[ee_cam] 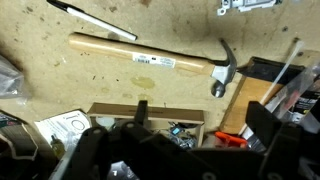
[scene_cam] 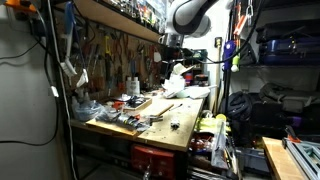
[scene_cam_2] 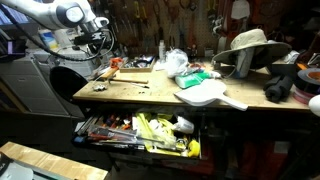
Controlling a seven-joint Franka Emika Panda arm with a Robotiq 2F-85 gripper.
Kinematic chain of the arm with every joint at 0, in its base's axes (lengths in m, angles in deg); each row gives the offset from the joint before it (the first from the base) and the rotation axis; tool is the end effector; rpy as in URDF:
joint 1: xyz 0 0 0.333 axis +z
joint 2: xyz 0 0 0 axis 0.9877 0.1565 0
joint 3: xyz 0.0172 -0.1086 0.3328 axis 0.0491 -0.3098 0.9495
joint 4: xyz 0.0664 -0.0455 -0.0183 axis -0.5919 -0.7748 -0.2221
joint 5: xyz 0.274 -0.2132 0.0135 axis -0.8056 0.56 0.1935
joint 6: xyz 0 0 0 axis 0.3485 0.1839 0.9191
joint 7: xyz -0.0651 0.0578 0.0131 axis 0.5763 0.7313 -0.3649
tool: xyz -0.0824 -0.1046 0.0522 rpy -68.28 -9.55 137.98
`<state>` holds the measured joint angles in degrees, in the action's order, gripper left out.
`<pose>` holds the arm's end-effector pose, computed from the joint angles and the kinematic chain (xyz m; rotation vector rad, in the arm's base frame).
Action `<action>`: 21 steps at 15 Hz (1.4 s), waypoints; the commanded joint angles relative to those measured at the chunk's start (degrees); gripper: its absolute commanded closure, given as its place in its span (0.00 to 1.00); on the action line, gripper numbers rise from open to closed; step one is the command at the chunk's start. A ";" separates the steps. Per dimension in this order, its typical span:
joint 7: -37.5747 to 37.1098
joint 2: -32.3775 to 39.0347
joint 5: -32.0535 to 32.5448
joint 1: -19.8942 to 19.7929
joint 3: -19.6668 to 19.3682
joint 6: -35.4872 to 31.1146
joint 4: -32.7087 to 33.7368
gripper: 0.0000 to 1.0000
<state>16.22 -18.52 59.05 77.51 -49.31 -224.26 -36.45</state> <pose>0.5268 -0.0722 0.4492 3.0007 0.2993 0.4272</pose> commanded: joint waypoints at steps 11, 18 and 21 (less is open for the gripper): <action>12.60 22.76 8.03 -4.21 -0.38 6.89 24.44 0.00; 33.63 37.54 4.33 -10.08 4.30 13.59 47.44 0.00; 31.71 36.13 4.96 -9.08 3.05 13.06 45.88 0.00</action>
<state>47.88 17.62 64.03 68.44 -46.26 -211.35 9.33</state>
